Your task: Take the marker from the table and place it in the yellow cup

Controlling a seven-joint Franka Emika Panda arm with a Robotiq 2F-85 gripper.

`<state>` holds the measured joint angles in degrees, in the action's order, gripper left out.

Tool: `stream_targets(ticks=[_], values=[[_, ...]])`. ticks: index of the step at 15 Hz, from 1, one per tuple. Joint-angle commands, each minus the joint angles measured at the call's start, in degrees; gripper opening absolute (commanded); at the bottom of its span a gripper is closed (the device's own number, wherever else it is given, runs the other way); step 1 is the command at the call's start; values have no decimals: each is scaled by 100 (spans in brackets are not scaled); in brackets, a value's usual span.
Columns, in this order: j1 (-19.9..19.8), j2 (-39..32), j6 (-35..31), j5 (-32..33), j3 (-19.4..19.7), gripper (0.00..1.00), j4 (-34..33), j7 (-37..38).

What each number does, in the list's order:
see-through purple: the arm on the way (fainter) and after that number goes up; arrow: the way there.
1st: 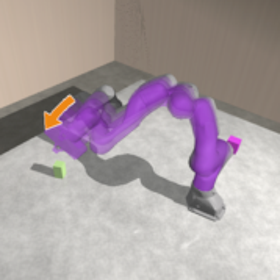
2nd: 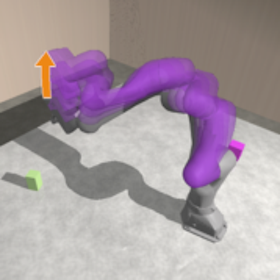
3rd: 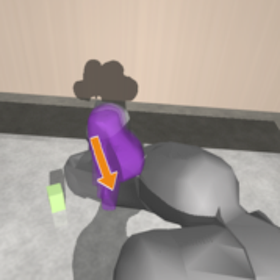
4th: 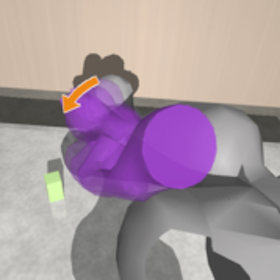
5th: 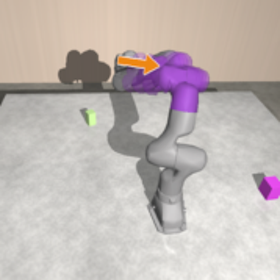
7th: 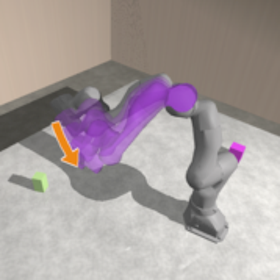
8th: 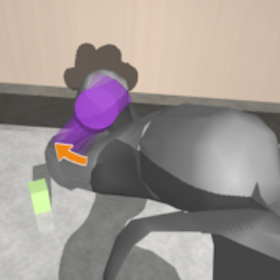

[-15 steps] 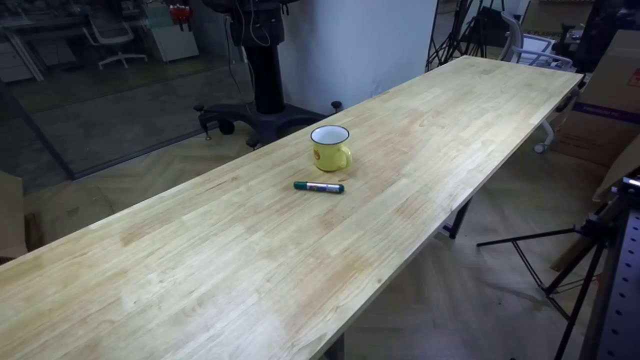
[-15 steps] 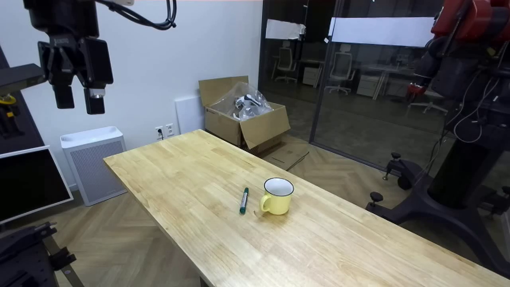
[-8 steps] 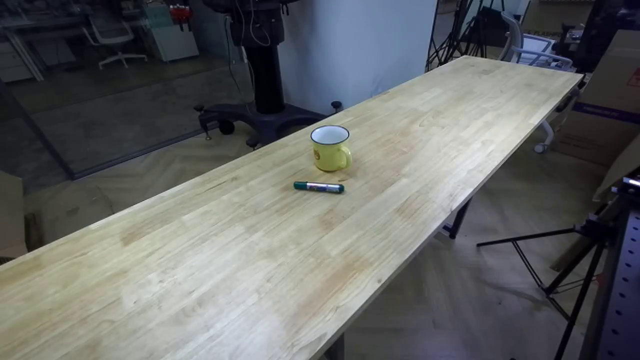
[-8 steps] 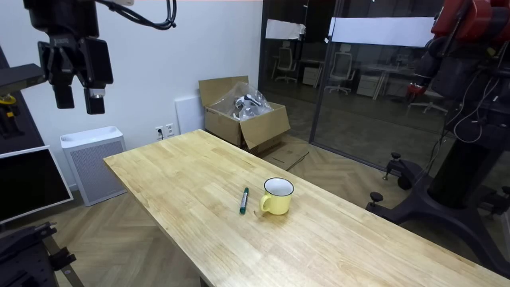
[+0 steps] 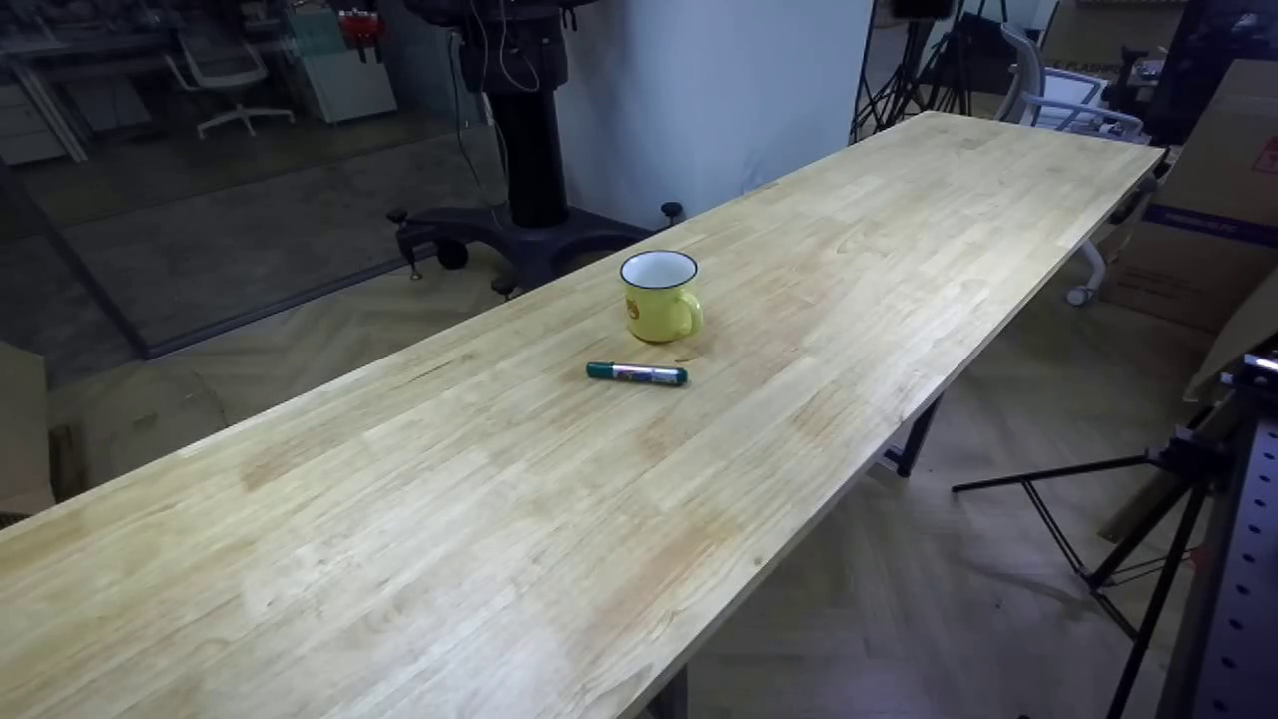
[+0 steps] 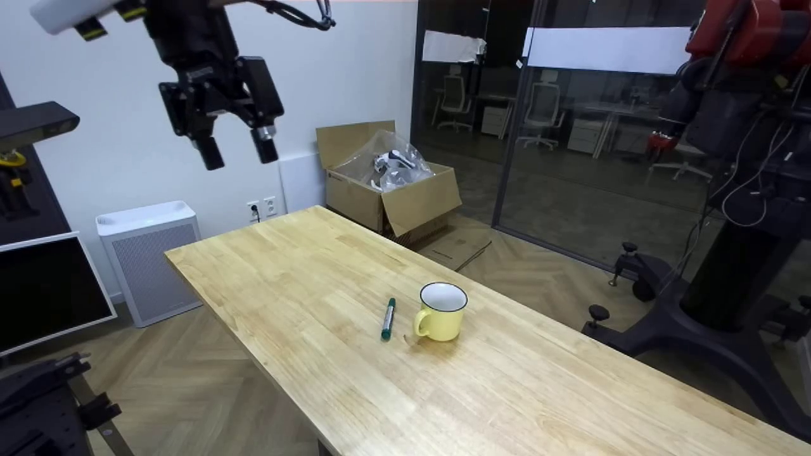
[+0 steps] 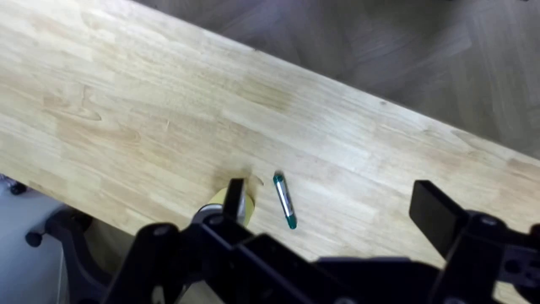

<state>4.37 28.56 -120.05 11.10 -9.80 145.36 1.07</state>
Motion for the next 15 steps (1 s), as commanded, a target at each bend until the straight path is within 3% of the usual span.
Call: stream_targets(ticks=[1,5,8,9,12,15], values=[[-25,-1305,-807,182,271,100,-738,-537],[198,-2429,-1657,-426,609,100,-1364,-2216],[133,-2932,-1262,-617,571,100,-1861,-3014],[90,-2617,-1594,-517,527,100,-1396,-2644],[68,-2936,-1444,-556,505,100,-1707,-2908],[29,-3106,-1912,-462,538,100,-1737,-2778]])
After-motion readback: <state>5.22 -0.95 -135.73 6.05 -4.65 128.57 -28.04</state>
